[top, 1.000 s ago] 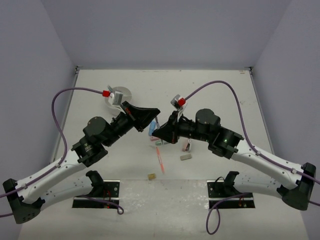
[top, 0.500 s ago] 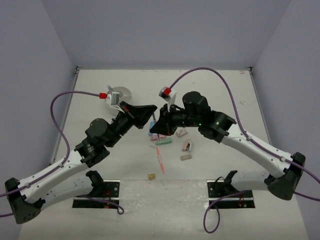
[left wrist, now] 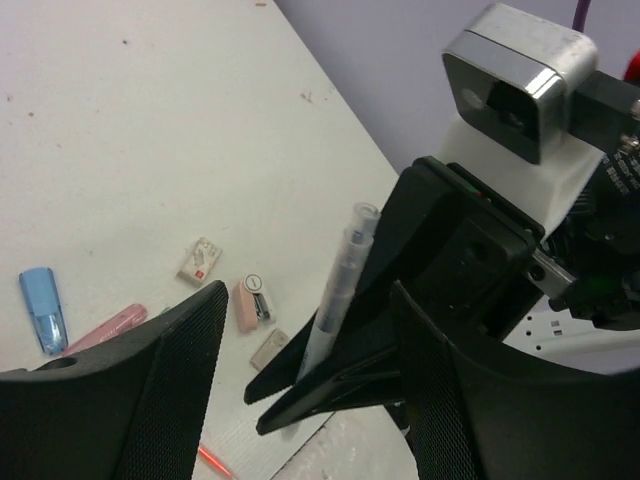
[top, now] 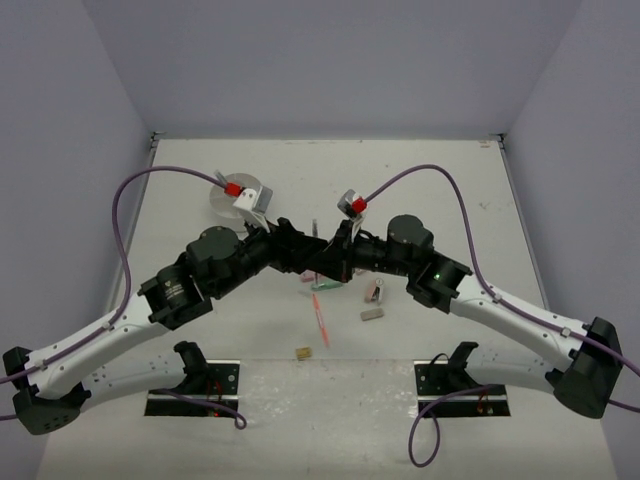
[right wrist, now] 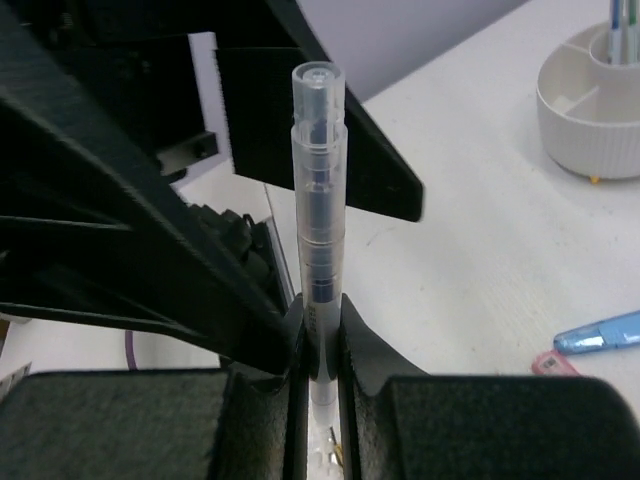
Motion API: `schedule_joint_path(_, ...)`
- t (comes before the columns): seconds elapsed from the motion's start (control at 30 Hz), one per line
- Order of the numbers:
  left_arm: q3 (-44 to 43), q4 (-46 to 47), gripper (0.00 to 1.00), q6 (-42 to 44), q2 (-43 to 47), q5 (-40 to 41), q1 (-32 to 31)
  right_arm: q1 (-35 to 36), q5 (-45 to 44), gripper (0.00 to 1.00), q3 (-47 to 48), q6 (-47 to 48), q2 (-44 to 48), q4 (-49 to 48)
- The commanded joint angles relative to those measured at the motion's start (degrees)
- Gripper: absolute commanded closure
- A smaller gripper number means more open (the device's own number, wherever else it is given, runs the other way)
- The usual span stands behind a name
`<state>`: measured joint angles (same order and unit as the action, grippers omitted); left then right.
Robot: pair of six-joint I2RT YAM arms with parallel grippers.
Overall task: Sort the stationery into containers
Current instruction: Close the pen cap on the pen.
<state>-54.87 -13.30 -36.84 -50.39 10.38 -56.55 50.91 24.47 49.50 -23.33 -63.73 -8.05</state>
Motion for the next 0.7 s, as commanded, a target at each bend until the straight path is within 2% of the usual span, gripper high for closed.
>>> schedule_joint_path(0.0, -3.67, -2.49, 0.31, 1.77, -0.62, -1.71, -0.23, 3.27, -4.87, 1.00, 0.95, 1.62, 3.44, -5.27)
schedule_joint_path(0.67, -4.64, 5.71, 0.32, 2.65, 2.72, -6.30, -0.23, 5.52, -4.61, 1.00, 0.07, 1.59, 3.99, 0.12)
